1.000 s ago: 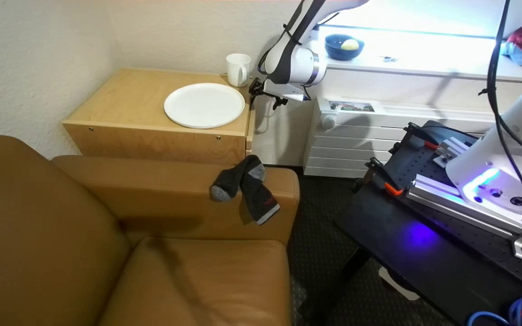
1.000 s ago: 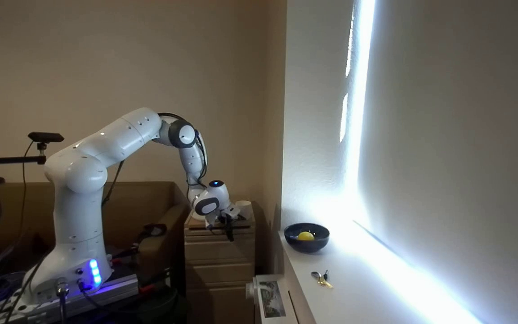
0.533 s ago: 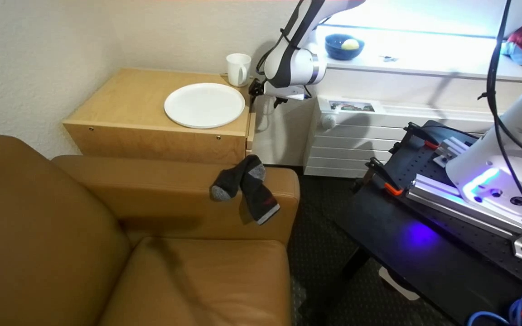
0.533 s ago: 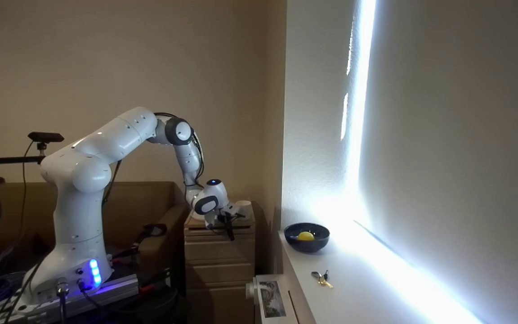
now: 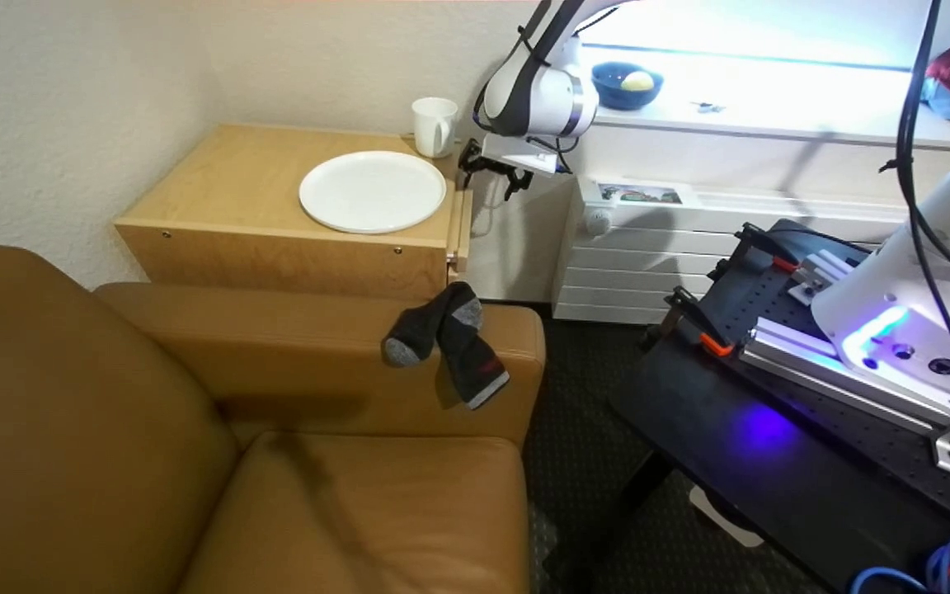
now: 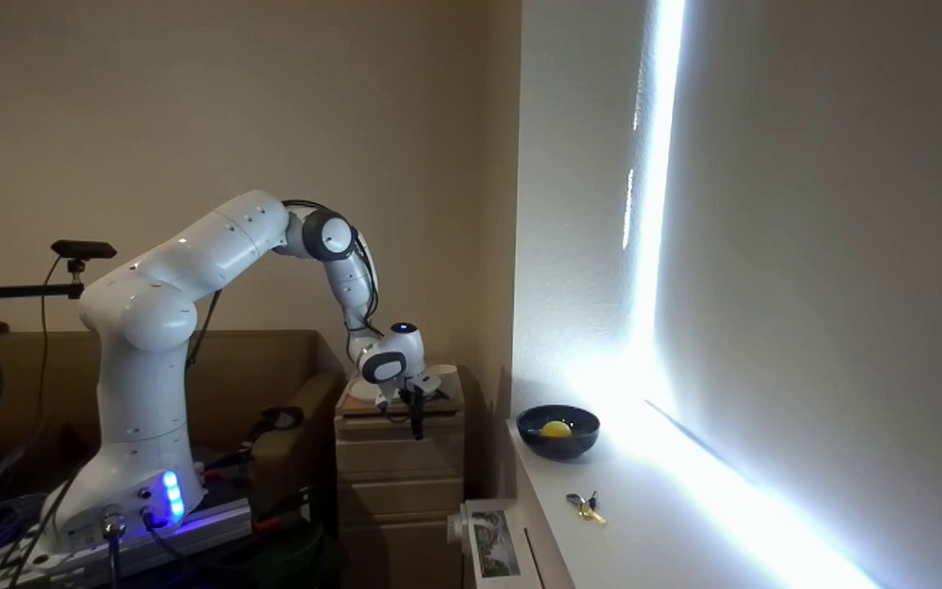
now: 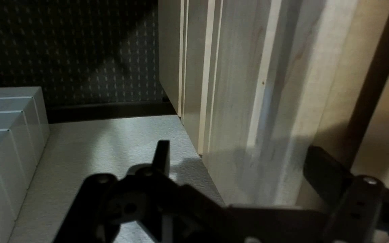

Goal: Open the first top drawer then put the white cup on the drawer, then put the lemon in the white cup

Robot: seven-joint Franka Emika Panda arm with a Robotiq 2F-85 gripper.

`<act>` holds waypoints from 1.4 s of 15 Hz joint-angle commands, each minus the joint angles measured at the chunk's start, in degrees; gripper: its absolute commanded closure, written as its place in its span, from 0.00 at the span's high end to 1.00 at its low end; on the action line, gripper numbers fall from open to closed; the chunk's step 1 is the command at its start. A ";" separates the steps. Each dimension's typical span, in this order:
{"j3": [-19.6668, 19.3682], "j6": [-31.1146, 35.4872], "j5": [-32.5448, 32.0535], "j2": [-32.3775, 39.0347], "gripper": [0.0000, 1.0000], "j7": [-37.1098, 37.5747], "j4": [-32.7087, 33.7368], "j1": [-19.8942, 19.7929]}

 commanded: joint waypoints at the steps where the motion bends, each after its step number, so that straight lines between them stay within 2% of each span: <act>1: -4.80 -0.21 1.28 3.62 1.00 3.19 -3.18 1.80; 14: -16.25 6.96 7.60 -3.84 1.00 14.10 -23.52 10.77; 17: -17.63 8.12 8.96 -4.26 1.00 15.09 -27.63 11.11; 21: -17.49 9.29 9.88 -4.88 1.00 14.16 -31.66 8.82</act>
